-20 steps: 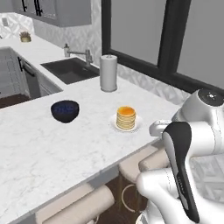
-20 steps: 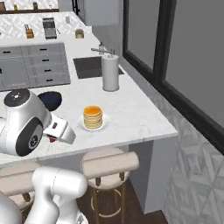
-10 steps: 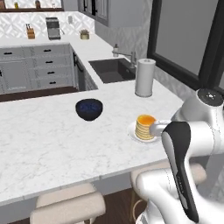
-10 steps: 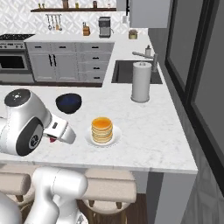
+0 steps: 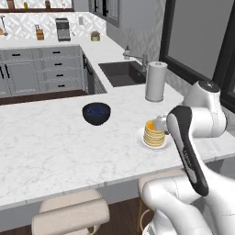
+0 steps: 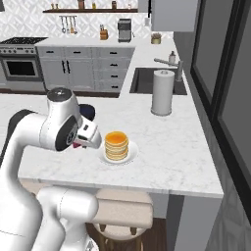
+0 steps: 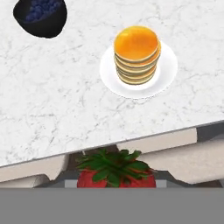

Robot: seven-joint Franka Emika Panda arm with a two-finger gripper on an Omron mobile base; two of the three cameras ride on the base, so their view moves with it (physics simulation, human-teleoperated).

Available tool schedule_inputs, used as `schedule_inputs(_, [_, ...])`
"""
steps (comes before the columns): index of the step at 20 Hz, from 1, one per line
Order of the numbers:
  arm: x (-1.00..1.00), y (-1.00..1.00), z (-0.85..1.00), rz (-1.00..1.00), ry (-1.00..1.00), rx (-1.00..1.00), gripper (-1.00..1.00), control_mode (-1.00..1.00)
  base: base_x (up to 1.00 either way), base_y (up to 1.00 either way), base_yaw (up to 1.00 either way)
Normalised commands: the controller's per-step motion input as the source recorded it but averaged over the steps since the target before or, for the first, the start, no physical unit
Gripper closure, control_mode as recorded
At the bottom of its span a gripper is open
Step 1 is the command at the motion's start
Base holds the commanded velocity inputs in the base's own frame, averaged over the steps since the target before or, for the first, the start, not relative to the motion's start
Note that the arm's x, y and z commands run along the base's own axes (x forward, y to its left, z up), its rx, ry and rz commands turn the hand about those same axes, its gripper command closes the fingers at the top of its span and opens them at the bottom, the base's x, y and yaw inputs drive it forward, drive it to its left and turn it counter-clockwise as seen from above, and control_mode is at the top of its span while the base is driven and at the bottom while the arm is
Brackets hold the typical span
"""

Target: Take the strawberry from the fridge and place it on top of the pancake, located on the dining counter.

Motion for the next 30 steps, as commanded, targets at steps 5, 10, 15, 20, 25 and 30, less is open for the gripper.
schedule_inputs(5, [1.0,-0.35,-0.15,-0.01,0.39,0.01,1.0,-1.0,0.0,0.0,0.0])
schedule_inputs(10, [1.0,-0.36,-0.23,0.0,0.2,0.0,1.0,-1.0,0.0,0.0,0.0])
schedule_inputs(15, [0.95,-0.16,-0.31,0.0,0.16,0.0,1.0,-1.0,0.0,0.0,0.0])
schedule_inputs(20, [0.8,-0.11,-0.48,0.0,0.18,0.0,1.0,-1.0,0.0,0.0,0.0])
schedule_inputs(25, [0.6,0.0,-0.5,0.0,0.11,0.0,1.0,-1.0,0.0,0.0,0.0])
schedule_inputs(30, [0.7,0.0,-0.47,0.0,0.07,0.0,1.0,-1.0,0.0,0.0,0.0])
